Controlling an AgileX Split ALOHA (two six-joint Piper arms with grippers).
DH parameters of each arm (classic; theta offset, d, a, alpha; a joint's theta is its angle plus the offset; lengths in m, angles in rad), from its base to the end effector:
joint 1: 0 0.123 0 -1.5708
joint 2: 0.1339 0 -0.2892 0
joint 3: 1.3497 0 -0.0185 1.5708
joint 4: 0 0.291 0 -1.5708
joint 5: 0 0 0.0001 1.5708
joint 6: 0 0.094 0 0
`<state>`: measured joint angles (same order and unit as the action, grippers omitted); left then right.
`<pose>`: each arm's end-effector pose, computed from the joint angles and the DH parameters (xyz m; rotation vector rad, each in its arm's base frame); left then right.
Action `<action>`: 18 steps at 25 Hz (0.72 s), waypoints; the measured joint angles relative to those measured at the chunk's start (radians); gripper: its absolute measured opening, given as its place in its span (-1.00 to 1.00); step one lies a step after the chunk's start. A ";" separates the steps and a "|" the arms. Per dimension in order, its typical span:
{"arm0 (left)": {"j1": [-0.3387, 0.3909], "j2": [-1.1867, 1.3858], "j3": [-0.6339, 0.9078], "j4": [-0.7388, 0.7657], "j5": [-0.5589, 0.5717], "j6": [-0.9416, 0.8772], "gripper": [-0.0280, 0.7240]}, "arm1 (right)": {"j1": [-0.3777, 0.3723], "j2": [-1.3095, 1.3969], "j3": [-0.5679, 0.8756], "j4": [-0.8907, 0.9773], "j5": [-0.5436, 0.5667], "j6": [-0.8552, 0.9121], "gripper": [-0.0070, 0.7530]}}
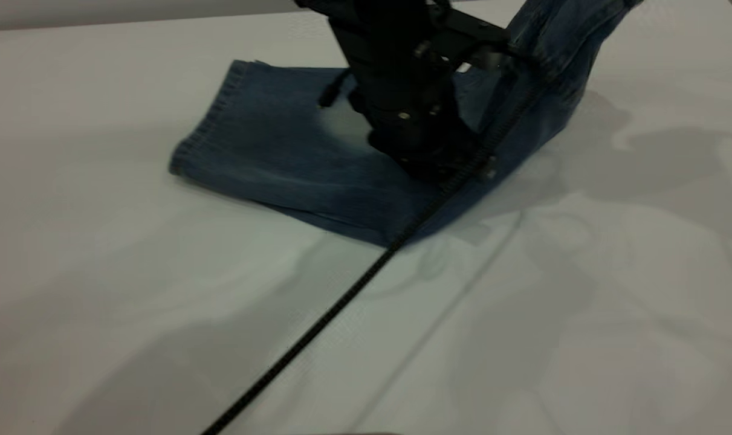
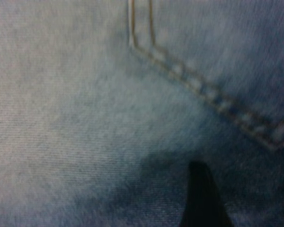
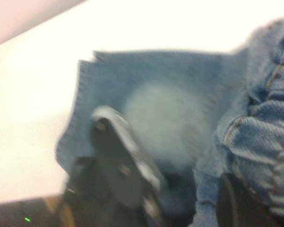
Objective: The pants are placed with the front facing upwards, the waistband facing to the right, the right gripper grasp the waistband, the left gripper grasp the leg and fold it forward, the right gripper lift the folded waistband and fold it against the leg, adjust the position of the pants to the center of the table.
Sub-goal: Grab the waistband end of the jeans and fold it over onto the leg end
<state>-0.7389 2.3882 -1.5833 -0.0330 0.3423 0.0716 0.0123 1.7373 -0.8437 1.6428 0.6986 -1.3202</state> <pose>0.3783 -0.3461 0.0314 1.0119 2.4536 -0.2510 0.3525 0.0647 0.1531 0.0198 2.2971 0.9866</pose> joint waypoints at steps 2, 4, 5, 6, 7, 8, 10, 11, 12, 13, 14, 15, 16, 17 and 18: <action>0.000 -0.007 0.000 0.000 0.005 0.000 0.14 | 0.000 -0.003 0.000 -0.014 0.000 -0.001 -0.76; 0.016 -0.033 0.000 0.000 0.023 -0.001 0.14 | 0.000 -0.003 0.000 -0.033 0.000 -0.002 -0.76; 0.029 -0.054 0.000 0.001 0.033 -0.001 0.14 | 0.000 -0.003 0.000 -0.043 0.003 -0.002 -0.76; 0.045 -0.073 0.000 0.001 0.040 -0.001 0.14 | 0.000 -0.003 0.000 -0.048 0.006 -0.002 -0.76; 0.062 -0.099 0.000 0.003 0.052 0.000 0.14 | 0.000 -0.003 0.000 -0.050 0.013 -0.002 -0.76; 0.082 -0.125 0.000 0.014 0.068 0.001 0.14 | 0.000 -0.003 0.000 -0.052 0.019 -0.004 -0.76; 0.120 -0.164 0.000 0.054 0.106 0.001 0.14 | 0.000 -0.003 0.000 -0.053 0.039 -0.018 -0.76; 0.142 -0.179 0.000 0.083 0.130 0.001 0.14 | 0.000 -0.003 0.000 -0.053 0.054 -0.028 -0.76; 0.165 -0.189 0.000 0.112 0.157 0.001 0.14 | 0.000 -0.003 0.000 -0.049 0.072 -0.040 -0.76; 0.187 -0.191 0.000 0.137 0.183 0.001 0.14 | 0.000 -0.003 0.000 -0.040 0.090 -0.052 -0.76; 0.204 -0.191 0.000 0.153 0.213 0.001 0.14 | 0.000 -0.003 0.000 -0.027 0.114 -0.073 -0.76; 0.223 -0.191 0.000 0.163 0.245 0.001 0.14 | 0.000 -0.003 0.000 -0.007 0.136 -0.098 -0.76; 0.239 -0.188 0.000 0.166 0.274 0.001 0.14 | 0.004 -0.003 0.000 0.016 0.147 -0.118 -0.76; 0.251 -0.185 0.000 0.171 0.293 0.001 0.14 | 0.011 -0.003 0.000 0.039 0.152 -0.141 -0.76; 0.257 -0.181 0.000 0.174 0.308 0.000 0.14 | 0.022 -0.003 0.000 0.059 0.156 -0.164 -0.76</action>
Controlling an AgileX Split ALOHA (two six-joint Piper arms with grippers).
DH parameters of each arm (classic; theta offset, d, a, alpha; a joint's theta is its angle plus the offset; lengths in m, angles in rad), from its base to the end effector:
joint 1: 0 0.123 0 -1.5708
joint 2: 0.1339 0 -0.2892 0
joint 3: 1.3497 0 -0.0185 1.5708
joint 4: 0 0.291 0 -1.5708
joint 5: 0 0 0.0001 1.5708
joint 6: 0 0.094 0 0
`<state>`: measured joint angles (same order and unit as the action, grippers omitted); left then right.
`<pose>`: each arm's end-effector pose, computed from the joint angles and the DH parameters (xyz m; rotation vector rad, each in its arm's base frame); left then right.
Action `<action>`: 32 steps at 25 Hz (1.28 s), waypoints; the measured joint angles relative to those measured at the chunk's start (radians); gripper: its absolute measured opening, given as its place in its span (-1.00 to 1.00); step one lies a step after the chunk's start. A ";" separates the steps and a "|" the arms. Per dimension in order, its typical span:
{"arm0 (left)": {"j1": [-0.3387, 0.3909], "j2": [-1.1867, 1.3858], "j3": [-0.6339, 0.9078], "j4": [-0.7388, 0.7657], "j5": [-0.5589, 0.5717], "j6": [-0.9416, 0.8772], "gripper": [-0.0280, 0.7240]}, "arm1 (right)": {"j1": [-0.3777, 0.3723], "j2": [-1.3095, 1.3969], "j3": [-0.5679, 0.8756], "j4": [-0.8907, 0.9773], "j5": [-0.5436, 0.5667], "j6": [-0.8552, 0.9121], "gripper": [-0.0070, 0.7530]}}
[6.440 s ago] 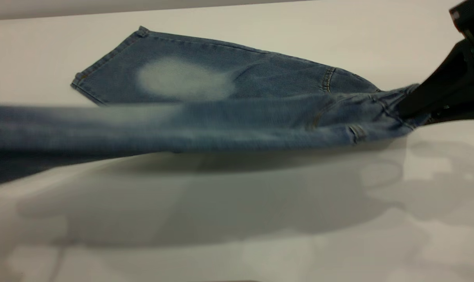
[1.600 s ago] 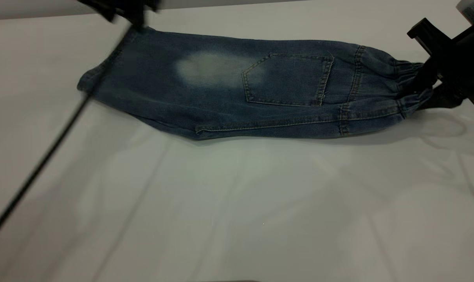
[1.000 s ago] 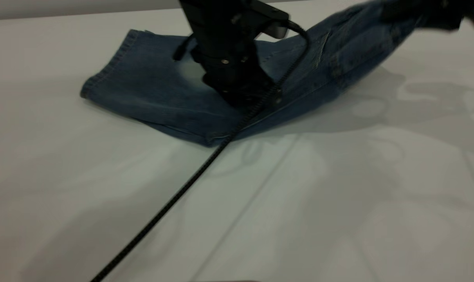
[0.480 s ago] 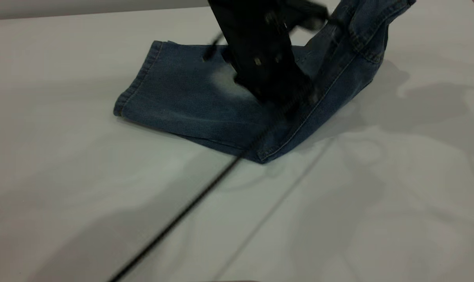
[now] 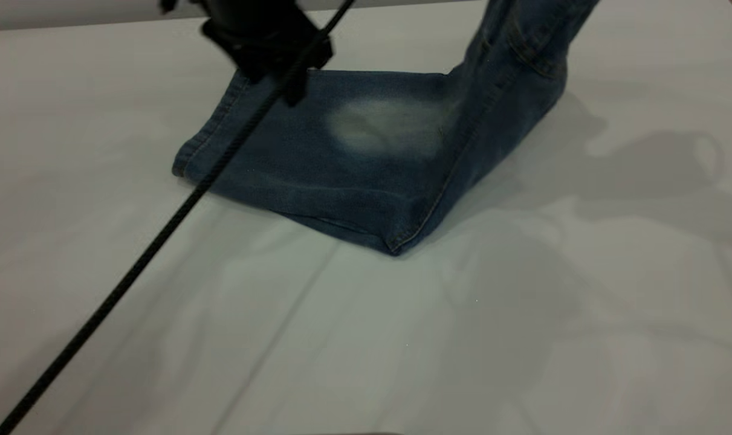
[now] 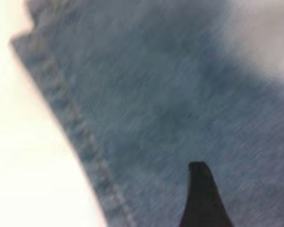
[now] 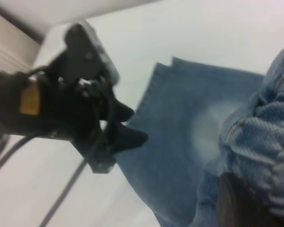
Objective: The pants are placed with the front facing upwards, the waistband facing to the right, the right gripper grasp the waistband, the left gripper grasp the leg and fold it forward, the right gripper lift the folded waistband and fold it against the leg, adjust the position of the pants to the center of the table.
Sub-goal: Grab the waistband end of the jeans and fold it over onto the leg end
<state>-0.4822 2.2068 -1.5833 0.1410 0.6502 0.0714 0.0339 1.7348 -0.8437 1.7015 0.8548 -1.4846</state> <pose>0.4435 -0.2231 0.1112 0.8754 2.6010 0.0353 0.3470 0.0822 0.1648 -0.2026 2.1718 1.1114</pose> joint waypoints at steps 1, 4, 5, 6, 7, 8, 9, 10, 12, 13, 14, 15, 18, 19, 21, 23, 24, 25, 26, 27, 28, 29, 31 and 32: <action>0.004 0.006 0.000 0.001 0.005 0.000 0.14 | 0.013 0.000 0.000 0.022 0.000 -0.019 -0.76; 0.004 0.033 0.000 0.001 0.004 0.000 0.14 | 0.058 0.000 0.000 0.066 0.000 -0.078 -0.76; 0.004 0.047 0.000 0.001 0.003 0.000 0.14 | 0.071 0.000 0.000 0.071 0.000 -0.089 -0.76; 0.004 0.059 0.000 0.000 0.002 0.000 0.14 | 0.086 0.000 -0.003 0.071 0.000 -0.094 -0.76; 0.004 0.074 0.000 0.000 0.000 0.000 0.14 | 0.100 0.000 -0.007 0.072 0.000 -0.098 -0.76; 0.004 0.090 0.000 0.000 0.000 0.000 0.14 | 0.113 0.000 -0.014 0.072 0.000 -0.101 -0.76; 0.004 0.102 0.000 0.000 0.000 0.000 0.14 | 0.123 0.000 -0.019 0.075 -0.001 -0.101 -0.76; 0.004 0.112 0.000 0.000 -0.001 0.000 0.14 | 0.136 0.000 -0.025 0.077 -0.006 -0.102 -0.76; 0.004 0.118 0.000 0.000 -0.007 -0.002 0.14 | 0.162 0.000 -0.031 0.078 -0.037 -0.110 -0.76; 0.004 0.117 0.000 0.000 -0.013 -0.004 0.14 | 0.172 0.000 -0.032 0.079 -0.056 -0.118 -0.76; 0.004 0.109 0.000 0.000 -0.019 -0.004 0.14 | 0.182 0.000 -0.032 0.079 -0.078 -0.123 -0.76; 0.004 0.101 0.000 0.000 -0.023 -0.004 0.14 | 0.192 0.000 -0.032 0.080 -0.108 -0.131 -0.76; 0.003 0.054 0.000 0.000 -0.026 -0.006 0.14 | 0.201 0.000 -0.033 0.082 -0.155 -0.153 -0.76; 0.003 0.034 0.000 0.000 -0.026 -0.006 0.14 | 0.203 0.000 -0.035 0.084 -0.169 -0.161 -0.76; 0.004 -0.012 0.000 0.000 -0.025 -0.006 0.14 | 0.204 0.000 -0.036 0.084 -0.183 -0.169 -0.76; 0.010 -0.072 0.000 0.002 -0.024 -0.006 0.14 | 0.205 0.000 -0.038 0.084 -0.186 -0.171 -0.76; 0.015 -0.100 0.000 0.003 -0.024 -0.006 0.14 | 0.205 0.000 -0.039 0.084 -0.189 -0.171 -0.76; 0.020 -0.134 0.000 0.011 -0.023 -0.006 0.14 | 0.205 0.000 -0.041 0.084 -0.191 -0.171 -0.76; 0.035 -0.199 0.000 0.035 -0.022 -0.009 0.14 | 0.210 0.000 -0.048 0.084 -0.193 -0.171 -0.76; 0.040 -0.234 0.000 0.042 -0.020 -0.013 0.14 | 0.217 0.001 -0.054 0.084 -0.196 -0.172 -0.76; 0.045 -0.270 0.000 0.049 -0.016 -0.021 0.14 | 0.227 0.007 -0.064 0.084 -0.197 -0.175 -0.76; 0.047 -0.305 0.000 0.053 -0.013 -0.030 0.14 | 0.238 0.013 -0.079 0.084 -0.198 -0.175 -0.76; 0.048 -0.369 0.000 0.056 -0.009 -0.037 0.14 | 0.273 0.040 -0.114 0.084 -0.206 -0.178 -0.76; 0.048 -0.402 0.000 0.055 -0.008 -0.039 0.14 | 0.292 0.058 -0.135 0.084 -0.211 -0.178 -0.76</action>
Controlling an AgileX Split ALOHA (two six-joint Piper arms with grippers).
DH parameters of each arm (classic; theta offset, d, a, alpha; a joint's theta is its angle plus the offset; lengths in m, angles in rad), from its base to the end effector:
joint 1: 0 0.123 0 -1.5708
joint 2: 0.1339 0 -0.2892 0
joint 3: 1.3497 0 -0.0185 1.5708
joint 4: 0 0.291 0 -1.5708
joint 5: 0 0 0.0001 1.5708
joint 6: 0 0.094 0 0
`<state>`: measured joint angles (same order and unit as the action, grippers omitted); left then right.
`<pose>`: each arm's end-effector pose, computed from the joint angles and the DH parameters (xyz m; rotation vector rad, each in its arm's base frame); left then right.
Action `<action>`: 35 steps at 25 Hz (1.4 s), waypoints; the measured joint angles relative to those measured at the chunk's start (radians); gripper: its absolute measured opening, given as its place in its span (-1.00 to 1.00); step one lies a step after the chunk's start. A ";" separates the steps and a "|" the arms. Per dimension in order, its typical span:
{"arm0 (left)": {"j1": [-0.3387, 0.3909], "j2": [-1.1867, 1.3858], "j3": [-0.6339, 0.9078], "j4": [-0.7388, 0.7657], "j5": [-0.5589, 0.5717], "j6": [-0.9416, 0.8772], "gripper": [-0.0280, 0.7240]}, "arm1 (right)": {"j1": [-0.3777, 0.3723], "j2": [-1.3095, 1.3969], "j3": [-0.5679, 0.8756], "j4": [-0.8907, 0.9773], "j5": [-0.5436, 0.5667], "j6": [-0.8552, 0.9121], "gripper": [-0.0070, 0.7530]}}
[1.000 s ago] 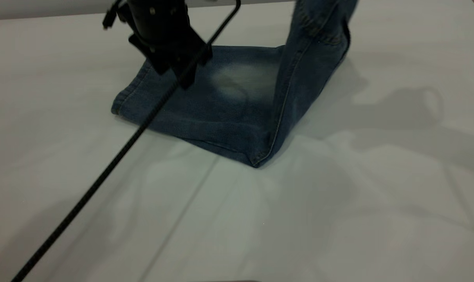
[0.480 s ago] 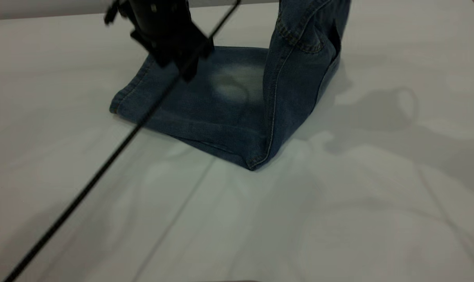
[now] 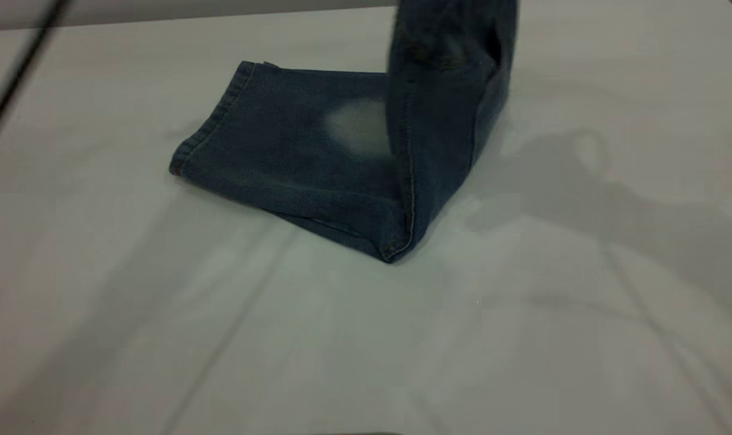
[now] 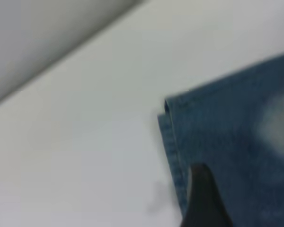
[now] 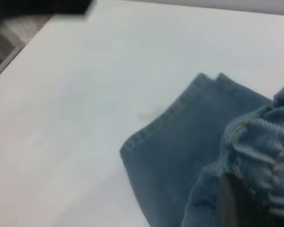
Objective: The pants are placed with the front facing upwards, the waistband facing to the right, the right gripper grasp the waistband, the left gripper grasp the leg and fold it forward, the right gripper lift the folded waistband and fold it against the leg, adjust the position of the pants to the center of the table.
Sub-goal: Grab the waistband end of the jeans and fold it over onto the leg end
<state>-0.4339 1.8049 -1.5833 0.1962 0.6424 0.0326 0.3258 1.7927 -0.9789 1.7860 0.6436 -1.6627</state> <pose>0.4238 -0.1843 0.3073 0.6607 2.2362 0.0153 0.3563 0.1786 0.1737 -0.5388 2.0993 0.9594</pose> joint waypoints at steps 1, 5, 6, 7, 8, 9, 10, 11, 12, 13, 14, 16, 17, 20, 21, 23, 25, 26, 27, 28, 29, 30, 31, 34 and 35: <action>0.000 -0.027 0.000 -0.001 0.001 -0.001 0.14 | 0.017 0.017 -0.023 0.000 -0.006 -0.001 -0.76; 0.000 -0.131 0.000 -0.001 0.013 -0.011 0.14 | 0.092 0.108 -0.121 0.000 -0.046 -0.001 -0.76; 0.000 -0.154 0.000 -0.001 0.017 -0.012 0.14 | 0.111 0.134 -0.142 0.001 -0.061 -0.001 -0.76; 0.000 -0.173 0.000 -0.001 0.021 -0.017 0.14 | 0.129 0.162 -0.167 0.004 -0.079 -0.001 -0.76; 0.000 -0.191 0.000 -0.001 0.029 -0.023 0.14 | 0.143 0.186 -0.191 0.004 -0.094 -0.001 -0.76; 0.000 -0.203 0.000 -0.002 0.036 -0.033 0.14 | 0.156 0.216 -0.215 0.005 -0.111 -0.001 -0.76; 0.000 -0.216 0.000 -0.003 0.047 -0.033 0.14 | 0.168 0.247 -0.235 0.007 -0.122 -0.001 -0.76; 0.000 -0.227 0.000 -0.003 0.057 -0.033 0.14 | 0.178 0.273 -0.259 0.007 -0.131 -0.001 -0.76; 0.000 -0.232 0.000 -0.003 0.067 -0.033 0.14 | 0.186 0.303 -0.282 0.007 -0.139 -0.001 -0.76; 0.000 -0.237 0.000 -0.003 0.074 -0.033 0.14 | 0.196 0.332 -0.304 0.007 -0.146 0.000 -0.76; 0.000 -0.238 0.000 -0.003 0.085 -0.038 0.14 | 0.206 0.360 -0.330 0.008 -0.151 0.000 -0.76; 0.000 -0.238 0.001 -0.004 0.102 -0.039 0.14 | 0.229 0.404 -0.379 0.010 -0.161 0.000 -0.76; 0.000 -0.237 0.002 -0.004 0.109 -0.039 0.14 | 0.244 0.426 -0.399 0.011 -0.170 0.000 -0.76; 0.000 -0.237 0.003 -0.004 0.122 -0.040 0.14 | 0.284 0.474 -0.442 0.015 -0.224 0.000 -0.74; 0.000 -0.237 0.003 -0.004 0.127 -0.040 0.14 | 0.294 0.483 -0.446 0.017 -0.243 0.000 -0.72; 0.000 -0.237 0.003 -0.004 0.142 -0.041 0.14 | 0.309 0.489 -0.447 0.020 -0.279 0.000 -0.60; 0.000 -0.237 0.004 -0.004 0.148 -0.042 0.14 | 0.315 0.489 -0.448 0.022 -0.284 -0.001 -0.35; 0.000 -0.237 0.004 -0.004 0.152 -0.042 0.14 | 0.318 0.489 -0.449 0.024 -0.284 -0.001 -0.18; 0.000 -0.237 0.004 -0.004 0.154 -0.042 0.14 | 0.321 0.489 -0.452 0.024 -0.284 0.000 -0.01; 0.000 -0.237 0.004 -0.005 0.158 -0.042 0.14 | 0.325 0.489 -0.453 0.024 -0.284 0.004 0.14; 0.000 -0.237 0.004 -0.005 0.160 -0.042 0.14 | 0.330 0.489 -0.454 0.023 -0.284 0.016 0.30; 0.000 -0.237 0.004 -0.005 0.163 -0.042 0.14 | 0.333 0.487 -0.455 0.012 -0.284 0.032 0.43; 0.000 -0.237 0.004 -0.006 0.165 -0.042 0.14 | 0.339 0.480 -0.455 -0.010 -0.283 0.060 0.57; 0.000 -0.237 0.004 -0.006 0.169 -0.042 0.14 | 0.353 0.444 -0.455 -0.147 -0.276 0.204 0.68; 0.000 -0.237 0.004 -0.006 0.171 -0.042 0.14 | 0.358 0.425 -0.455 -0.225 -0.270 0.300 0.68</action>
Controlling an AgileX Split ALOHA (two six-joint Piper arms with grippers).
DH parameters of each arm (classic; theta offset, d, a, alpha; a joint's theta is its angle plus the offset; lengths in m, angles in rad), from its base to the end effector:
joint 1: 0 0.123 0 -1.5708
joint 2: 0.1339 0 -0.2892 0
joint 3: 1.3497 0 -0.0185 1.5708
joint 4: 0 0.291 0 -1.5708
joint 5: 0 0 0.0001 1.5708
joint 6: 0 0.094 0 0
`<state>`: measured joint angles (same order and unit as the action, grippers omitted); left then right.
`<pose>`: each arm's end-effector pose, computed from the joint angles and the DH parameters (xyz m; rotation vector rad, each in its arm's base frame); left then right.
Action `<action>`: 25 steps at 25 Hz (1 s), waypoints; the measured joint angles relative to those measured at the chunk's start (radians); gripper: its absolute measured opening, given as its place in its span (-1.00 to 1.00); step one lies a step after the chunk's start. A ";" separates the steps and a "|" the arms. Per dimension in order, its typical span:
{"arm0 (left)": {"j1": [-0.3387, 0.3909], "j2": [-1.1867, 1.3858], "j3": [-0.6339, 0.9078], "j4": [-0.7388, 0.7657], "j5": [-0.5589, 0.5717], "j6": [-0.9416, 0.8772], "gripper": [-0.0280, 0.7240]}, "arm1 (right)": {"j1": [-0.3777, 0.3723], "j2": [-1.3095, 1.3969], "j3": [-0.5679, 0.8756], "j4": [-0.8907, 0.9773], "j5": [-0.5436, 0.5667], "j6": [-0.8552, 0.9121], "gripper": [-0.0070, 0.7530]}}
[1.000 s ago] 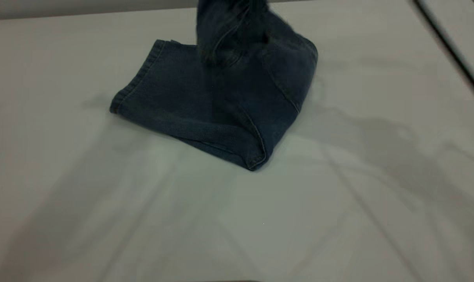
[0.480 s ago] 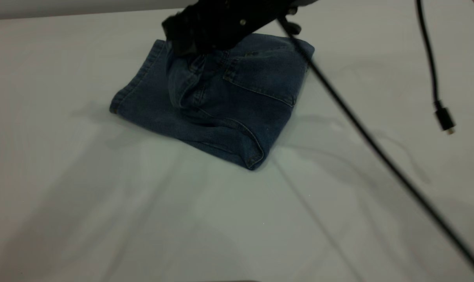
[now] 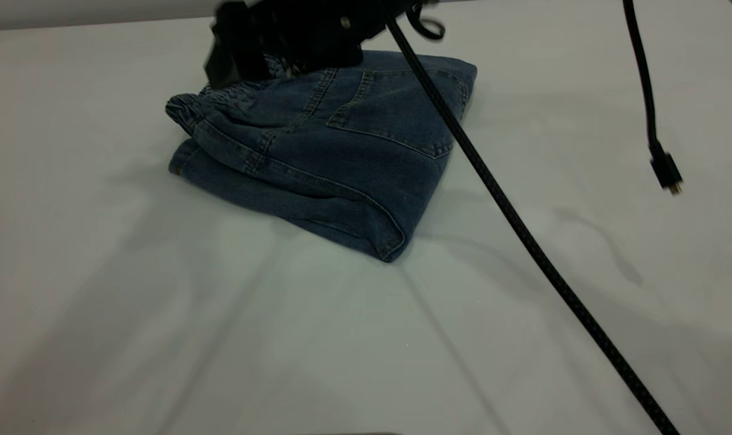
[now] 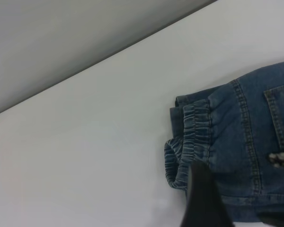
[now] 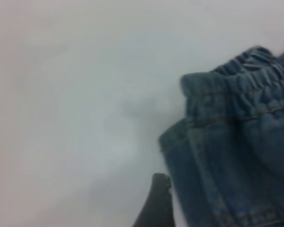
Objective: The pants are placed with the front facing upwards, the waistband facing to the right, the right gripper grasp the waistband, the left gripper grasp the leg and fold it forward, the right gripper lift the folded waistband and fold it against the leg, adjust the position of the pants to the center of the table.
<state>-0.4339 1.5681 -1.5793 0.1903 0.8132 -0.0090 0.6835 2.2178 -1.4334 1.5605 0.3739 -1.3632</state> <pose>0.3651 -0.1549 0.3963 0.5533 2.1999 -0.0077 0.3701 0.3458 0.0993 -0.7710 2.2427 0.8716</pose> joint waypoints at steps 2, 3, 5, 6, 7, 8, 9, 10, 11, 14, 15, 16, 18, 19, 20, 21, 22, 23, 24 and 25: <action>0.000 -0.003 0.000 0.000 0.001 0.000 0.13 | 0.010 -0.029 -0.003 -0.182 0.018 0.189 0.62; 0.000 -0.013 0.000 0.000 0.001 0.000 0.12 | 0.014 -0.044 -0.015 -0.293 0.041 0.314 0.56; 0.000 -0.038 0.001 0.000 -0.003 0.000 0.12 | 0.015 -0.050 -0.066 -0.519 0.125 0.564 0.49; 0.000 -0.054 0.002 0.000 -0.006 0.000 0.12 | 0.015 -0.050 -0.101 -0.635 0.163 0.692 0.46; 0.000 -0.076 0.003 0.000 -0.010 0.000 0.12 | 0.016 -0.050 -0.133 -0.730 0.209 0.811 0.44; 0.000 -0.099 0.003 0.000 -0.014 0.000 0.11 | 0.018 -0.050 -0.171 -0.836 0.247 0.922 0.43; 0.000 -0.118 0.003 0.001 -0.016 0.000 0.12 | 0.023 -0.050 -0.213 -0.931 0.272 1.011 0.42; 0.000 -0.138 0.003 0.002 -0.018 0.000 0.12 | 0.029 -0.049 -0.248 -1.013 0.301 1.111 0.42; 0.000 -0.156 0.003 0.002 -0.020 0.000 0.12 | 0.036 -0.044 -0.294 -1.071 0.328 1.204 0.42; 0.000 -0.191 0.003 0.002 -0.021 0.000 0.12 | 0.056 -0.018 -0.416 -1.189 0.399 1.399 0.42; 0.000 -0.199 0.003 0.002 -0.021 0.000 0.12 | 0.063 -0.002 -0.453 -1.206 0.420 1.447 0.42; 0.000 -0.204 0.003 0.002 -0.021 0.001 0.12 | 0.066 0.015 -0.487 -1.215 0.435 1.487 0.42; 0.000 -0.209 0.003 0.002 -0.020 0.001 0.12 | 0.074 0.060 -0.537 -1.220 0.452 1.587 0.42; 0.000 -0.210 0.003 0.002 -0.020 0.001 0.12 | 0.074 0.081 -0.560 -1.220 0.458 1.646 0.42; 0.000 -0.211 0.003 0.002 -0.020 0.001 0.12 | 0.074 0.106 -0.579 -1.221 0.459 1.699 0.42; 0.000 -0.211 0.003 0.002 -0.020 0.001 0.12 | 0.074 0.130 -0.593 -1.222 0.458 1.767 0.42; 0.000 -0.211 0.003 0.002 -0.018 0.001 0.12 | 0.074 0.155 -0.607 -1.223 0.454 1.840 0.42; 0.000 -0.211 0.003 0.002 -0.015 0.001 0.12 | 0.072 0.176 -0.620 -1.224 0.449 1.906 0.42; 0.000 -0.211 0.003 0.002 -0.013 0.001 0.12 | 0.071 0.200 -0.633 -1.223 0.445 1.991 0.42; 0.000 -0.211 0.003 0.002 -0.013 0.001 0.12 | 0.066 0.225 -0.642 -1.223 0.442 2.074 0.42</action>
<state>-0.4339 1.3574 -1.5762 0.1922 0.8005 -0.0081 0.7498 2.4425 -2.0757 0.3380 0.8158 0.7105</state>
